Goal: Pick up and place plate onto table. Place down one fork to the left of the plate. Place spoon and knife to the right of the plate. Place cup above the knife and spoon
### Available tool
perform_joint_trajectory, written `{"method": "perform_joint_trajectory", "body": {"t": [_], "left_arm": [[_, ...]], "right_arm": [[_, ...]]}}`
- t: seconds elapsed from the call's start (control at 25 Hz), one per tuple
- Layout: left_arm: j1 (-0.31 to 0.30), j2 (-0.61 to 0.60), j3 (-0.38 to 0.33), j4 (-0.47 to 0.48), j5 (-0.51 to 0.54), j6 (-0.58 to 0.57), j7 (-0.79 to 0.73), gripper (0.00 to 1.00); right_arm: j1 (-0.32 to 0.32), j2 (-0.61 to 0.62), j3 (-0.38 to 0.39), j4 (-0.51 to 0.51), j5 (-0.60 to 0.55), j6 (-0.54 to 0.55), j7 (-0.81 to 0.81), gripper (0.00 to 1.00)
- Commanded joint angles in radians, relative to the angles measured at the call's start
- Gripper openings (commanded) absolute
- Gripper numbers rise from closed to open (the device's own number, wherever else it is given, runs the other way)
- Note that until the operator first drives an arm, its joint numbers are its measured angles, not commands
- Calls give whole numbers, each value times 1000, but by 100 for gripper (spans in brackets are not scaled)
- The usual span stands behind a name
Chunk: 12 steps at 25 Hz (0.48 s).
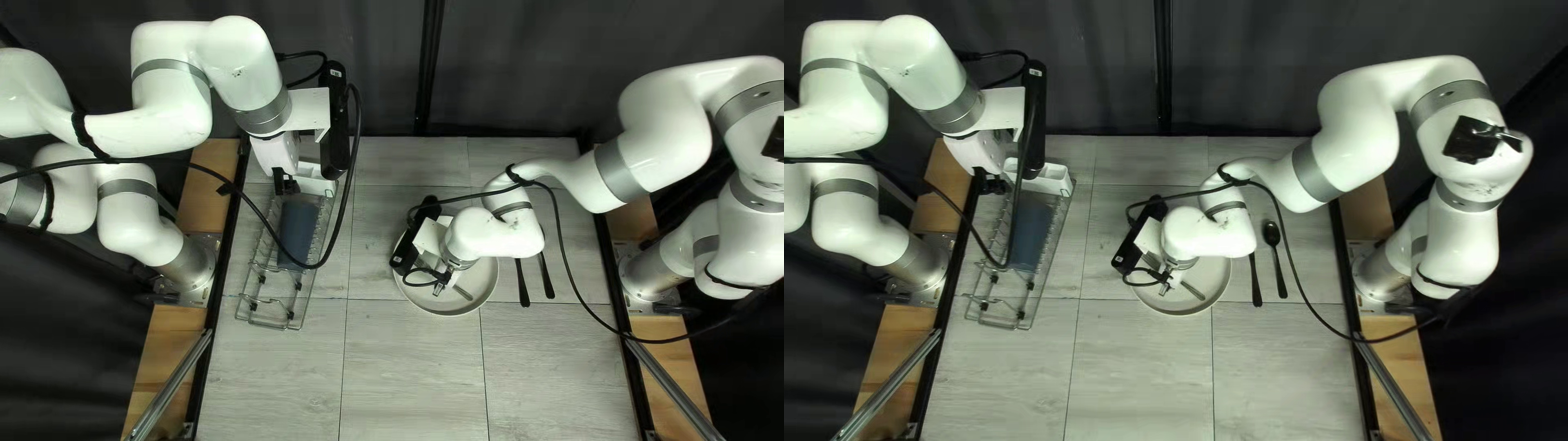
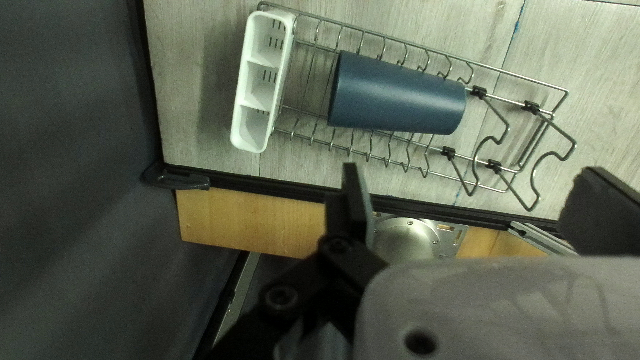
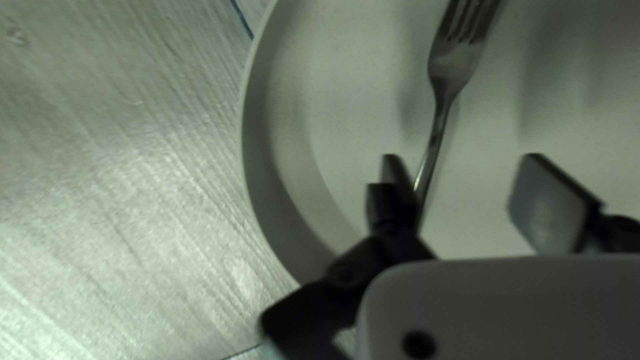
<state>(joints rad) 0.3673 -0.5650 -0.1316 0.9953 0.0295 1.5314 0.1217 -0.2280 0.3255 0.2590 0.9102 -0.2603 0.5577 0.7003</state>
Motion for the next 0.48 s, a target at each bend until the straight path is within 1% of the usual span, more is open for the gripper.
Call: {"method": "perform_joint_trajectory", "body": {"t": [0.04, 0.12, 0.2, 0.32, 0.36, 0.4, 0.44, 0.48], "left_arm": [[0, 0, 0, 0, 0, 0, 0, 100], [0, 0, 0, 0, 0, 0, 0, 100], [0, 0, 0, 0, 0, 0, 0, 100], [0, 0, 0, 0, 0, 0, 0, 100], [0, 0, 0, 0, 0, 0, 0, 100], [0, 0, 0, 0, 0, 0, 0, 100], [0, 0, 0, 0, 0, 0, 0, 100], [0, 0, 0, 0, 0, 0, 0, 100]], "right_arm": [[-3, 7, 4, 1, 7, -9, -6, 90], [-5, 10, 5, 6, 10, -7, -10, 89], [-7, 12, 7, 10, 14, -7, -15, 85], [-10, 15, 9, 16, 19, -7, -19, 74], [-11, 17, 10, 16, 21, -8, -22, 74], [-12, 17, 10, 15, 23, -10, -23, 76], [-13, 16, 11, 14, 24, -10, -23, 82], [-12, 14, 11, 13, 24, -8, -22, 98]]}}
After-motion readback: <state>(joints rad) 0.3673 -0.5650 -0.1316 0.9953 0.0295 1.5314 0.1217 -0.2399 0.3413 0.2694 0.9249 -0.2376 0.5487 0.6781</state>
